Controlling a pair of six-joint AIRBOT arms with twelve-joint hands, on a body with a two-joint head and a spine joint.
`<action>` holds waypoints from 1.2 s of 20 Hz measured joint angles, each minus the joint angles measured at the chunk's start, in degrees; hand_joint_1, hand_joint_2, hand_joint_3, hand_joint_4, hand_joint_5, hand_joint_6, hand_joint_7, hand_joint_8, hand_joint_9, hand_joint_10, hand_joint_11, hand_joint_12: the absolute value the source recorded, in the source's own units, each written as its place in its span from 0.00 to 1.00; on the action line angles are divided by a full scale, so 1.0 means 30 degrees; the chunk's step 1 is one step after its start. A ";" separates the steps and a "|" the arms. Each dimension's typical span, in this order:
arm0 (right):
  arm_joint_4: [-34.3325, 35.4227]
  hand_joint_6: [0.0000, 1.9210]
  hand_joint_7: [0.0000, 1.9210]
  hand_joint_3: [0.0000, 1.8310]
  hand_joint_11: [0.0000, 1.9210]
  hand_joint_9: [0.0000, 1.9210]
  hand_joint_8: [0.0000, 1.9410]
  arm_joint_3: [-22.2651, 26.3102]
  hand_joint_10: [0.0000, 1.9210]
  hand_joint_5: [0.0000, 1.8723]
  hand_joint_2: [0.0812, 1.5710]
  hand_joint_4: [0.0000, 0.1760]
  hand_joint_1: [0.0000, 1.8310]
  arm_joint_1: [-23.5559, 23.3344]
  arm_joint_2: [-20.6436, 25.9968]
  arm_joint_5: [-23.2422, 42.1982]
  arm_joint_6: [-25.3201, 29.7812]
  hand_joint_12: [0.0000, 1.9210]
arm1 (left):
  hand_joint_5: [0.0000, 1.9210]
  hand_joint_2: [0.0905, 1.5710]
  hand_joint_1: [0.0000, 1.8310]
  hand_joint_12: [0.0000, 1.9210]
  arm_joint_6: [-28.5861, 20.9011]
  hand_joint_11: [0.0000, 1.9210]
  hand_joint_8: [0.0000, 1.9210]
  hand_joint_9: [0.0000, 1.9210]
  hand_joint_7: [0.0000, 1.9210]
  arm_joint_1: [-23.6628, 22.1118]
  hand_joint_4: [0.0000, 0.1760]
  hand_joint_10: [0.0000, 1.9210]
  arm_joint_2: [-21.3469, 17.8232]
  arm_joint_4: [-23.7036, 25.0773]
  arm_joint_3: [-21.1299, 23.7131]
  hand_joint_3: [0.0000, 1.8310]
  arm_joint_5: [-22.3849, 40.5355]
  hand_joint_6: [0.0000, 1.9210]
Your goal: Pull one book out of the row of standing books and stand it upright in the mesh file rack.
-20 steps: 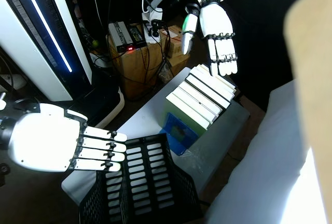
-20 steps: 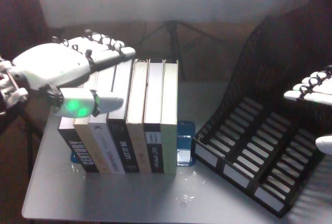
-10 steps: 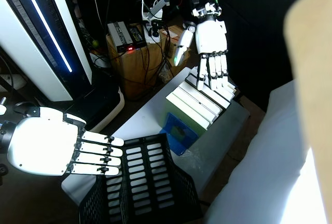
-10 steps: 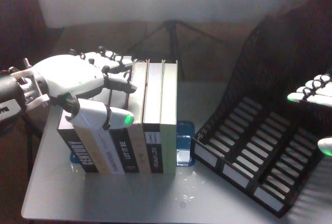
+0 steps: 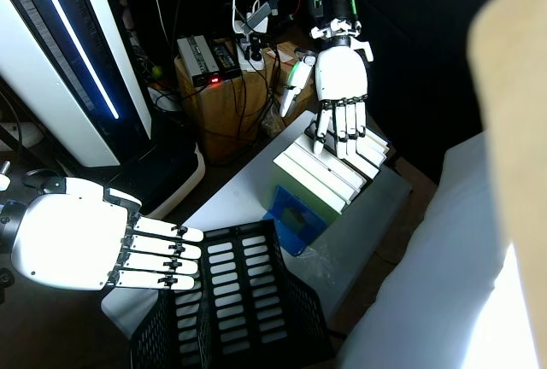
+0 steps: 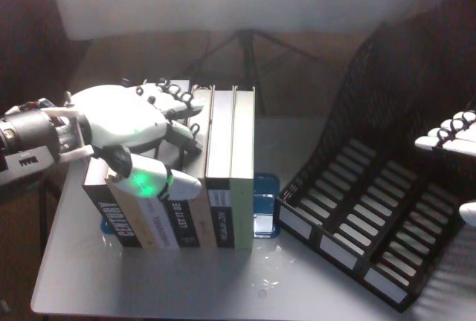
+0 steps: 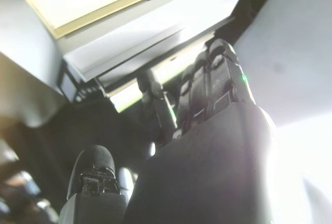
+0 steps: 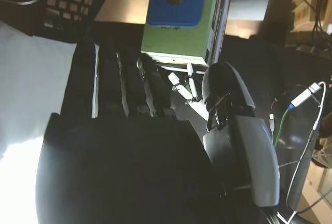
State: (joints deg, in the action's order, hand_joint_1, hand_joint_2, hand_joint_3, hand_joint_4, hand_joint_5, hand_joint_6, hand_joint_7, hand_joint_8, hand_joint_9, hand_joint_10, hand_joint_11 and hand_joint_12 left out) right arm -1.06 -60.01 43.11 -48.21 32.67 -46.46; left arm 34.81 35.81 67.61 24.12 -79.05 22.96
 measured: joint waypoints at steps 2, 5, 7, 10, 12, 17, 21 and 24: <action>0.0058 0.00 0.00 0.00 0.00 0.00 0.00 0.0000 0.00 0.00 0.89 0.00 0.10 0.0000 -0.0007 0.0029 0.0000 0.00 | 0.45 0.72 0.00 0.00 0.0335 0.00 0.01 0.00 0.04 0.0000 0.23 0.00 -0.0219 0.0408 0.0430 0.00 0.0073 0.03; 0.0240 0.00 0.00 0.00 0.00 0.00 0.00 0.0007 0.00 0.00 0.89 0.00 0.10 0.0095 -0.0007 0.0087 0.0007 0.00 | 0.46 0.70 0.00 0.00 0.0444 0.00 0.00 0.00 0.06 0.0233 0.26 0.00 -0.0801 0.0692 0.1209 0.00 0.0255 0.02; 0.0372 0.00 0.00 0.00 0.00 0.00 0.00 0.0007 0.00 0.00 0.89 0.00 0.09 0.0138 -0.0007 0.0022 0.0000 0.00 | 0.49 0.70 0.00 0.00 0.0430 0.00 0.00 0.00 0.07 0.0729 0.17 0.00 -0.1202 0.0670 0.1712 0.00 0.0678 0.03; 0.0517 0.00 0.00 0.00 0.00 0.00 0.00 0.0007 0.00 0.00 0.89 0.00 0.09 0.0255 -0.0015 0.0153 0.0007 0.00 | 0.51 0.71 0.00 0.00 0.0022 0.00 0.00 0.00 0.05 0.1479 0.13 0.00 -0.1712 0.0831 0.2433 0.00 0.1486 0.03; 0.0678 0.00 0.00 0.00 0.00 0.00 0.00 0.0007 0.00 0.00 0.89 0.00 0.09 0.0350 -0.0015 0.0204 0.0007 0.00 | 0.46 0.71 0.00 0.00 -0.0073 0.00 0.00 0.00 0.05 0.1829 0.15 0.00 -0.2033 0.0874 0.2914 0.00 0.1894 0.01; 0.0809 0.00 0.00 0.00 0.00 0.00 0.00 0.0007 0.00 0.00 0.89 0.00 0.12 0.0357 -0.0015 0.0160 0.0007 0.00 | 0.42 0.70 0.00 0.00 -0.0816 0.00 0.01 0.00 0.05 0.2973 0.03 0.00 -0.2419 0.1370 0.3643 0.00 0.2703 0.00; 0.0991 0.00 0.00 0.00 0.00 0.00 0.00 0.0007 0.00 0.00 0.89 0.00 0.13 0.0488 -0.0022 0.0138 0.0007 0.00 | 0.38 0.70 0.00 0.00 -0.1253 0.00 0.00 0.00 0.02 0.3818 0.09 0.00 -0.2477 0.1348 0.4073 0.00 0.3417 0.00; 0.1005 0.00 0.00 0.00 0.00 0.00 0.00 0.0015 0.00 0.00 0.89 0.00 0.14 0.0495 -0.0022 0.0160 0.0007 0.00 | 0.39 0.72 0.00 0.00 -0.1450 0.00 0.01 0.00 0.03 0.4612 0.00 0.00 -0.2499 0.1129 0.4255 0.01 0.3832 0.00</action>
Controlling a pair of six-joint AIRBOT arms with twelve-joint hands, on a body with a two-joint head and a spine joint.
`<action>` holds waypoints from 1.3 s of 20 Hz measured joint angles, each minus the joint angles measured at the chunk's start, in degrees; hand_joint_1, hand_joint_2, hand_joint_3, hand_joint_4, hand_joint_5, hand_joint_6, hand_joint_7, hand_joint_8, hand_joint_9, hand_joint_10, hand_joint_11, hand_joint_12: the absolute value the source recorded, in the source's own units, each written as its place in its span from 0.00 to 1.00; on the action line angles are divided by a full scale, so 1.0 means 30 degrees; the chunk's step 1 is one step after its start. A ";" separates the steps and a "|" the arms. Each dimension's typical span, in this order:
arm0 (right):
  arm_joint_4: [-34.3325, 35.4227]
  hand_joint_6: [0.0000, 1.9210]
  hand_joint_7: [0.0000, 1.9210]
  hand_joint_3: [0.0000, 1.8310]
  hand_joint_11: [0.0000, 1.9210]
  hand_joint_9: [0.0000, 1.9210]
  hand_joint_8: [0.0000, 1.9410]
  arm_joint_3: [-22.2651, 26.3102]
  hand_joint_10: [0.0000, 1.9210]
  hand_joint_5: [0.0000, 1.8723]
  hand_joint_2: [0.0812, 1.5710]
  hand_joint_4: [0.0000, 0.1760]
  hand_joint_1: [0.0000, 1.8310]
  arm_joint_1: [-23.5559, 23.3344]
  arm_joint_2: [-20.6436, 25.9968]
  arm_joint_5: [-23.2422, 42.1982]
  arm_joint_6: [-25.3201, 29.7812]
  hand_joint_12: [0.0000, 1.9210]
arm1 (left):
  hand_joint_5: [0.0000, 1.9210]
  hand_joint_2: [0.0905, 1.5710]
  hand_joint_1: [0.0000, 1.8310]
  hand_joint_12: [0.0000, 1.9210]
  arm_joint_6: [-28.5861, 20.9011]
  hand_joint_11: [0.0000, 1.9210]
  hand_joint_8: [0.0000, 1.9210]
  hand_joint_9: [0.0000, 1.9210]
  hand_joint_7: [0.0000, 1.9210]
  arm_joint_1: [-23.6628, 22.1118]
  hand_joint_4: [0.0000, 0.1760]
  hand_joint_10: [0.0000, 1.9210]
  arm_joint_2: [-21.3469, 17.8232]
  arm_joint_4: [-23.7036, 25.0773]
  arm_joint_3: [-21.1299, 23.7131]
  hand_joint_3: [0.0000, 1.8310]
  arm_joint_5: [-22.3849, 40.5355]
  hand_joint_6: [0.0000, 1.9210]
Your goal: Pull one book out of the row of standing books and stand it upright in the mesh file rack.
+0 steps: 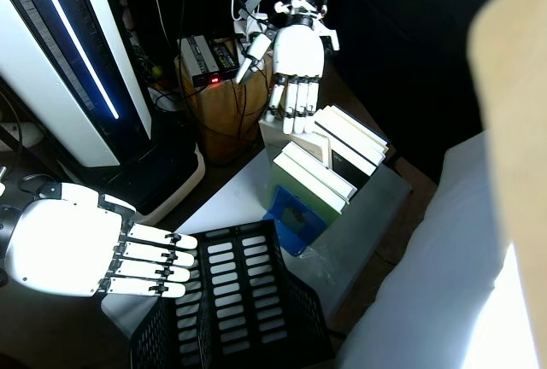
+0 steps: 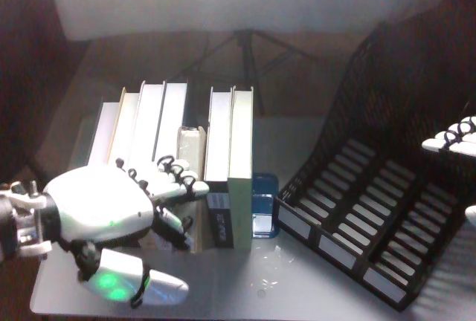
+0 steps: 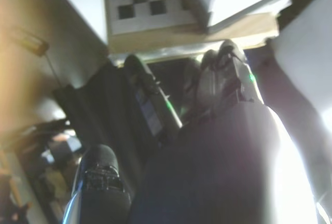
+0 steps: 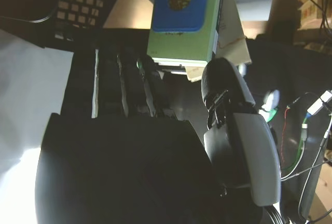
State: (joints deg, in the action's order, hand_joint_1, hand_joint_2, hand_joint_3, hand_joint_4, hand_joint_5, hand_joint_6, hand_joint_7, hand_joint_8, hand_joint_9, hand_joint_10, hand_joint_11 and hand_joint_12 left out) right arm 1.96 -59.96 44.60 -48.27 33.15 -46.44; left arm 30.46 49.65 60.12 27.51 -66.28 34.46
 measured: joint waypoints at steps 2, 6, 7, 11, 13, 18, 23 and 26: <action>0.0080 0.00 0.00 0.00 0.00 0.00 0.00 0.0000 0.00 0.01 0.88 0.00 0.16 0.0138 0.0000 0.0058 0.0000 0.00 | 0.40 0.72 0.00 0.00 -0.0182 0.00 0.01 0.00 0.05 0.0372 0.00 0.00 -0.0080 -0.0401 0.0160 0.01 0.0364 0.01; 0.0168 0.00 0.00 0.00 0.00 0.00 0.00 -0.0007 0.00 0.00 0.89 0.00 0.15 0.0219 0.0000 0.0051 -0.0007 0.00 | 0.41 0.72 0.01 0.00 -0.0444 0.00 0.01 0.00 0.06 0.1457 0.09 0.00 -0.0095 -0.1107 0.0350 0.00 0.1479 0.01; 0.0168 0.00 0.00 0.00 0.00 0.00 0.00 0.0000 0.00 0.00 0.89 0.00 0.16 0.0219 0.0000 0.0022 0.0000 0.00 | 0.40 0.73 0.00 0.00 -0.0495 0.00 0.01 0.00 0.06 0.1705 0.00 0.00 -0.0102 -0.1341 0.0459 0.00 0.1770 0.01; 0.0226 0.00 0.00 0.00 0.00 0.00 0.00 -0.0007 0.00 0.00 0.89 0.00 0.15 0.0262 0.0000 0.0007 0.0000 0.00 | 0.42 0.75 0.00 0.00 -0.1064 0.00 0.01 0.00 0.06 0.2062 0.00 0.00 -0.0211 -0.0882 0.0772 0.01 0.2193 0.01; 0.0335 0.00 0.00 0.00 0.00 0.00 0.00 -0.0007 0.00 0.00 0.89 0.00 0.15 0.0342 0.0000 -0.0029 0.0000 0.00 | 0.43 0.77 0.00 0.00 -0.1435 0.00 0.01 0.00 0.07 0.2084 0.00 0.00 -0.0219 -0.0583 0.0809 0.02 0.2244 0.02; 0.0350 0.00 0.00 0.00 0.00 0.00 0.00 -0.0007 0.00 0.00 0.89 0.00 0.16 0.0342 0.0000 -0.0044 0.0000 0.00 | 0.43 0.79 0.00 0.00 -0.2404 0.00 0.01 0.00 0.08 0.2098 0.00 0.00 -0.0619 0.0197 0.0998 0.02 0.2295 0.01; 0.0364 0.00 0.00 0.00 0.00 0.00 0.00 -0.0007 0.00 0.00 0.89 0.00 0.16 0.0342 0.0000 -0.0066 0.0000 0.00 | 0.33 0.87 0.05 0.00 -0.2492 0.00 0.00 0.00 0.05 0.2200 0.00 0.00 -0.1231 -0.0051 0.1443 0.03 0.2812 0.00; 0.0401 0.00 0.00 0.00 0.00 0.00 0.00 0.0015 0.00 0.00 0.89 0.00 0.14 0.0335 0.0007 -0.0015 0.0000 0.00 | 0.27 0.89 0.14 0.00 -0.2135 0.00 0.00 0.00 0.03 0.2113 0.00 0.00 -0.1872 -0.1188 0.1472 0.01 0.4073 0.00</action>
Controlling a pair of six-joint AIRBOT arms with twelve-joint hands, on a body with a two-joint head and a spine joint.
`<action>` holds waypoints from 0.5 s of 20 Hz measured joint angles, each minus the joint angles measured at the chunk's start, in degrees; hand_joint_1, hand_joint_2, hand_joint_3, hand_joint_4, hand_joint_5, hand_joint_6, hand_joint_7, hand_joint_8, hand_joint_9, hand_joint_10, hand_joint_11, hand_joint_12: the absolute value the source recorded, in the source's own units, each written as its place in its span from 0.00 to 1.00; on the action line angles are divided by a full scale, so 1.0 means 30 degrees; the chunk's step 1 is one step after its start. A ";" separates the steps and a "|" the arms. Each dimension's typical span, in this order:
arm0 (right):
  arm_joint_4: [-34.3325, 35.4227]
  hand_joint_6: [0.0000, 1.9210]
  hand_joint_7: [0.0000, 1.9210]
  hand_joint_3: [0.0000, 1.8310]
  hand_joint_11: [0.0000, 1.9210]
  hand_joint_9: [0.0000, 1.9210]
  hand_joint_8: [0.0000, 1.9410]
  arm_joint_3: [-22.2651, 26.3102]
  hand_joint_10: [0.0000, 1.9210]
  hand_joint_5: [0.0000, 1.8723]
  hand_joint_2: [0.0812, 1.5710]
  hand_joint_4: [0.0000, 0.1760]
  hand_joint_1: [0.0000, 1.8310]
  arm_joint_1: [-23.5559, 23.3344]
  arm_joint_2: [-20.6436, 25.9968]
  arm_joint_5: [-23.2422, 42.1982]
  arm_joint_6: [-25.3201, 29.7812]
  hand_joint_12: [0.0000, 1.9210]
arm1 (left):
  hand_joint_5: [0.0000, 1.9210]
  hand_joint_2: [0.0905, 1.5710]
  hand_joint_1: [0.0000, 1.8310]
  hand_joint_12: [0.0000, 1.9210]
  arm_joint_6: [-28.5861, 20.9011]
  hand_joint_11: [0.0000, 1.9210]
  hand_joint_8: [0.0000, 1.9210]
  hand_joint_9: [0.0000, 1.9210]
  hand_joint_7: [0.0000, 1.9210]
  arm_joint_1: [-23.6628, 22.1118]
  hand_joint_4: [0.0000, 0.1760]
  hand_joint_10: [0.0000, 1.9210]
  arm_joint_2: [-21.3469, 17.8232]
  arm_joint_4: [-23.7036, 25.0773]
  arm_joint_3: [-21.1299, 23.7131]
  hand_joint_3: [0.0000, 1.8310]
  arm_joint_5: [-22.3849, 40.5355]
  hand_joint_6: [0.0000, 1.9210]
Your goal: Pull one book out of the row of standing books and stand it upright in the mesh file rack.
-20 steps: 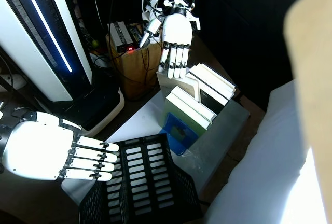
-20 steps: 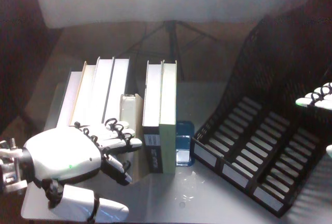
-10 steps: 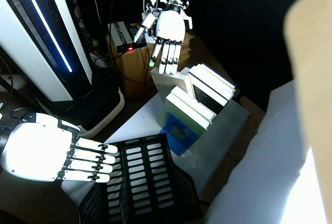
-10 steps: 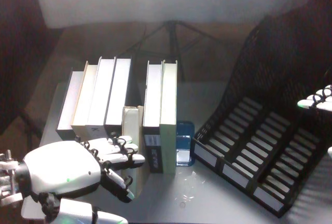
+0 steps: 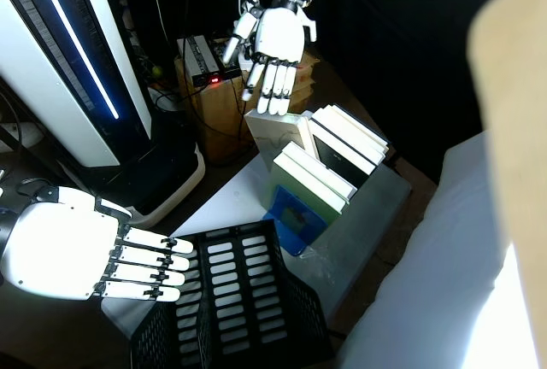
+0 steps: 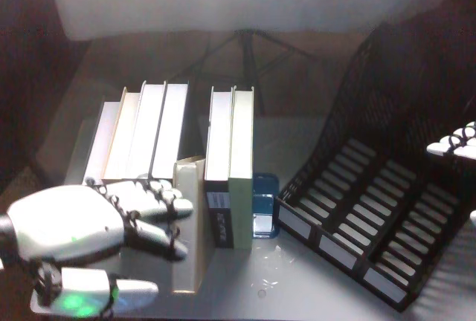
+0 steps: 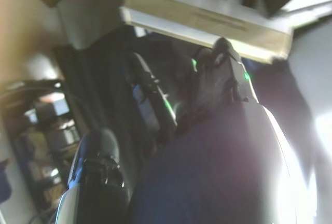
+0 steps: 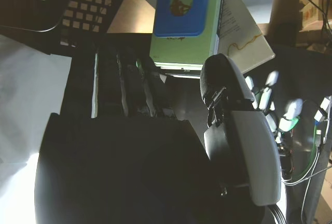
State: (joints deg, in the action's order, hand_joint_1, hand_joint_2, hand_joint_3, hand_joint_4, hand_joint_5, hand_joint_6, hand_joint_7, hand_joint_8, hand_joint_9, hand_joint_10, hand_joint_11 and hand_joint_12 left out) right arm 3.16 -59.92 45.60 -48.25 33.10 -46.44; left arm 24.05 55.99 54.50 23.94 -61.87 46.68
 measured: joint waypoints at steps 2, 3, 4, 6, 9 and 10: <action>-0.0007 0.00 0.00 0.00 0.00 0.00 0.00 0.0182 0.00 0.00 0.89 0.00 0.12 0.0007 0.0080 0.0087 -0.0007 0.00 | 0.22 0.88 0.18 0.00 0.0168 0.00 0.00 0.00 0.01 -0.0080 0.00 0.00 -0.0248 -0.0459 0.0102 0.01 0.1166 0.00; -0.0189 0.00 0.00 0.00 0.00 0.00 0.00 0.0350 0.00 0.00 0.89 0.00 0.12 0.0000 0.0204 0.0204 0.0000 0.00 | 0.22 0.88 0.18 0.00 0.0444 0.00 0.00 0.00 0.01 -0.0146 0.00 0.00 -0.0291 -0.0721 0.0197 0.01 0.1610 0.00; -0.0707 0.00 0.00 0.00 0.00 0.00 0.00 0.0597 0.00 0.00 0.89 0.00 0.11 -0.0087 0.0423 0.0328 0.0000 0.00 | 0.14 0.91 0.14 0.00 0.1195 0.00 0.00 0.00 0.00 -0.0175 0.00 0.00 -0.0430 -0.1574 0.0306 0.02 0.2208 0.00; -0.1559 0.00 0.00 0.00 0.00 0.00 0.00 0.0736 0.00 0.00 0.87 0.00 0.17 -0.0539 0.0554 0.0393 0.0044 0.00 | 0.01 0.94 0.07 0.00 0.2375 0.00 0.00 0.00 0.00 -0.0087 0.21 0.00 -0.0641 -0.3745 0.0175 0.01 0.3104 0.00; -0.3643 0.00 0.00 0.00 0.00 0.00 0.00 0.0678 0.00 0.00 0.82 0.00 0.22 -0.1625 0.0401 0.0168 0.0860 0.00 | 0.00 0.90 0.00 0.00 0.3519 0.00 0.00 0.00 0.00 0.0328 0.18 0.00 -0.0772 -0.7694 -0.0386 0.00 0.4422 0.00; -0.4656 0.00 0.00 0.00 0.00 0.00 0.00 0.0495 0.00 0.00 0.80 0.00 0.27 -0.2186 0.0095 -0.0146 0.1304 0.00 | 0.00 0.88 0.01 0.00 0.3650 0.00 0.00 0.00 0.00 0.0503 0.26 0.00 -0.0823 -0.8524 -0.0590 0.00 0.4779 0.00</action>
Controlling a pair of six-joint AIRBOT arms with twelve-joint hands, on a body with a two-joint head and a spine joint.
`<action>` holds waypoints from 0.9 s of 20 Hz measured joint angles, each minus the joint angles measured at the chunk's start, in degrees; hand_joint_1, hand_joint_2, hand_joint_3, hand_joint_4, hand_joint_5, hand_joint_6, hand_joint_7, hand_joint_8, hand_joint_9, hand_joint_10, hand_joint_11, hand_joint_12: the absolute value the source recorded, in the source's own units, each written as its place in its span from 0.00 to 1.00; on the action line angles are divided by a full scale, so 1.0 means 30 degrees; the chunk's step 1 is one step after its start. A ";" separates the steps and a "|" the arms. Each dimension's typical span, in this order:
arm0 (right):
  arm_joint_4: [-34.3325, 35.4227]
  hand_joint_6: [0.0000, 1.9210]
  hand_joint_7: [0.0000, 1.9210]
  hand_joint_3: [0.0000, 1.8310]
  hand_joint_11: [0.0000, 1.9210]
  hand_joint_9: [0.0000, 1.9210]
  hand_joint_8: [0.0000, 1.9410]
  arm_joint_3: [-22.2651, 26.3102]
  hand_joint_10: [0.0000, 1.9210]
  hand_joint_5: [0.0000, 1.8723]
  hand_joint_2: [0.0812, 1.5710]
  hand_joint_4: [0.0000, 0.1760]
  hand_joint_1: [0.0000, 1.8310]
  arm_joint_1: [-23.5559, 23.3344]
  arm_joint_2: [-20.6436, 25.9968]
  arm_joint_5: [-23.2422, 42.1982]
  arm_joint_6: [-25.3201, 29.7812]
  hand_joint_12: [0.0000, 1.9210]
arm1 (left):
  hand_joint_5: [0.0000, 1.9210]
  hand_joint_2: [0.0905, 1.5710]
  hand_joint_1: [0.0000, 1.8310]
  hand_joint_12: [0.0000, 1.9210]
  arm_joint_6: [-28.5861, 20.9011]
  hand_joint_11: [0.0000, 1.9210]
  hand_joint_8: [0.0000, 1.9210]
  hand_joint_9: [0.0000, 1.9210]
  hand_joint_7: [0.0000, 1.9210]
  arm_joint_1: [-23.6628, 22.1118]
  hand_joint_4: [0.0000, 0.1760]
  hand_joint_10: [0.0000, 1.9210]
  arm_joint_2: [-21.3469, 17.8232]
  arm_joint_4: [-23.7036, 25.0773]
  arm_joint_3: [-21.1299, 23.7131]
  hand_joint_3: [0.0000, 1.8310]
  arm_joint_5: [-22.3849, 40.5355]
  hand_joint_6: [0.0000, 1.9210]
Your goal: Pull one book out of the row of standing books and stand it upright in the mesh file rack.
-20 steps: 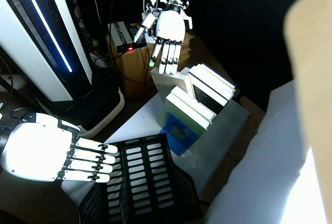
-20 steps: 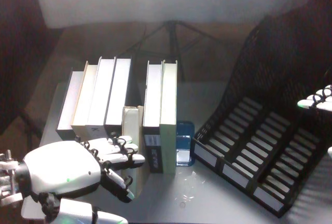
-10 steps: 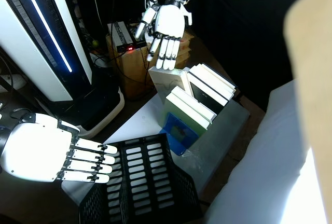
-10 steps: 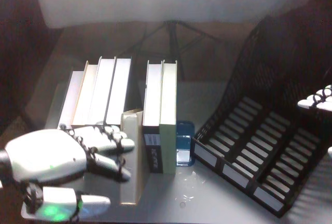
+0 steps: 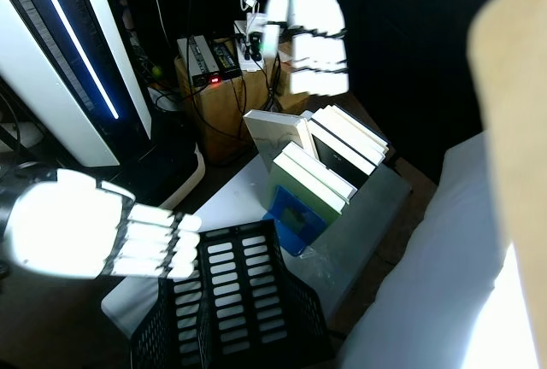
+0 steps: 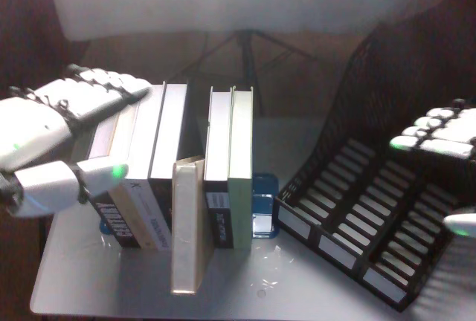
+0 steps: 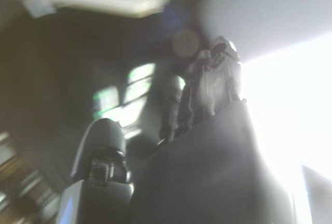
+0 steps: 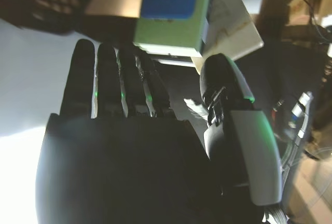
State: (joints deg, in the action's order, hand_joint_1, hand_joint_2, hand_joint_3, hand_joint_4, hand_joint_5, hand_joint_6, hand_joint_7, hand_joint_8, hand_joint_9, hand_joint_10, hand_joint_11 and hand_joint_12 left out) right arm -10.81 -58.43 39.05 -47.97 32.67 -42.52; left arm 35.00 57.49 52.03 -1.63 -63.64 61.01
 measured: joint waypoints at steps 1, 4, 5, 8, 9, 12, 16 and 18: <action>-0.0831 0.00 0.00 0.00 0.00 0.00 0.00 -0.0138 0.00 0.00 0.78 0.00 0.30 -0.0452 -0.0284 -0.0284 0.0401 0.00 | 0.00 0.87 0.02 0.00 0.0117 0.00 0.00 0.00 0.00 0.0189 0.26 0.00 0.0007 -0.0656 -0.0117 0.00 0.0255 0.00; -0.4590 0.00 0.00 0.00 0.00 0.00 0.00 -0.0831 0.00 0.00 0.73 0.00 0.34 -0.2237 -0.1537 -0.1770 0.2193 0.00 | 0.00 0.82 0.07 0.00 0.0386 0.00 0.00 0.00 0.00 0.0962 0.12 0.00 0.0233 -0.3177 -0.0525 0.00 0.1362 0.00; -0.5901 0.00 0.00 0.00 0.00 0.00 0.00 -0.1071 0.00 0.00 0.73 0.00 0.32 -0.2892 -0.1938 -0.2368 0.2710 0.00 | 0.00 0.81 0.10 0.00 0.0401 0.00 0.00 0.00 0.00 0.1311 0.03 0.00 0.0270 -0.4160 -0.0692 0.00 0.1668 0.00; -1.1183 0.00 0.00 0.00 0.00 0.00 0.00 -0.2004 0.00 0.00 0.67 0.00 0.37 -0.4998 -0.3446 -0.3628 0.6040 0.00 | 0.00 0.80 0.15 0.00 0.0430 0.00 0.00 0.00 0.00 0.2171 0.00 0.00 0.0306 -0.6972 -0.1137 0.00 0.2484 0.00; -1.3690 0.00 0.00 0.00 0.00 0.00 0.00 -0.2339 0.00 0.00 0.63 0.00 0.39 -0.5632 -0.4095 -0.3825 0.7905 0.00 | 0.00 0.79 0.15 0.00 0.0306 0.00 0.00 0.00 0.00 0.2594 0.00 0.00 0.0306 -0.7723 -0.1166 0.00 0.2863 0.00; -1.8914 0.00 0.00 0.00 0.00 0.00 0.00 -0.2681 0.00 0.00 0.65 0.00 0.33 -0.6936 -0.5552 -0.4211 1.0921 0.00 | 0.00 0.77 0.15 0.00 -0.0109 0.00 0.00 0.00 0.00 0.3708 0.00 0.00 0.0306 -0.9122 -0.1166 0.00 0.3504 0.00; -2.1675 0.00 0.00 0.00 0.00 0.00 0.00 -0.3461 0.00 0.00 0.62 0.00 0.35 -0.7854 -0.7220 -0.4007 1.2269 0.00 | 0.00 0.77 0.18 0.00 -0.0488 0.00 0.00 0.00 0.00 0.4816 0.00 0.00 0.0306 -1.0673 -0.1056 0.00 0.4626 0.00; -2.2221 0.00 0.00 0.00 0.00 0.00 0.00 -0.3781 0.00 0.00 0.60 0.00 0.38 -0.7970 -0.7876 -0.4029 1.2291 0.00 | 0.00 0.78 0.17 0.00 -0.0619 0.00 0.00 0.00 0.00 0.5297 0.00 0.00 0.0299 -1.1132 -0.0925 0.00 0.4976 0.00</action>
State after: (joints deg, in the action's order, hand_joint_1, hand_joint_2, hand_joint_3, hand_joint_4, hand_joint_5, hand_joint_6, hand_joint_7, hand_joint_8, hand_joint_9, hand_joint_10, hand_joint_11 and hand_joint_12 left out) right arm -77.47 -69.78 15.14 -71.59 20.58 -5.65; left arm 33.15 73.38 52.93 -35.03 -66.41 75.94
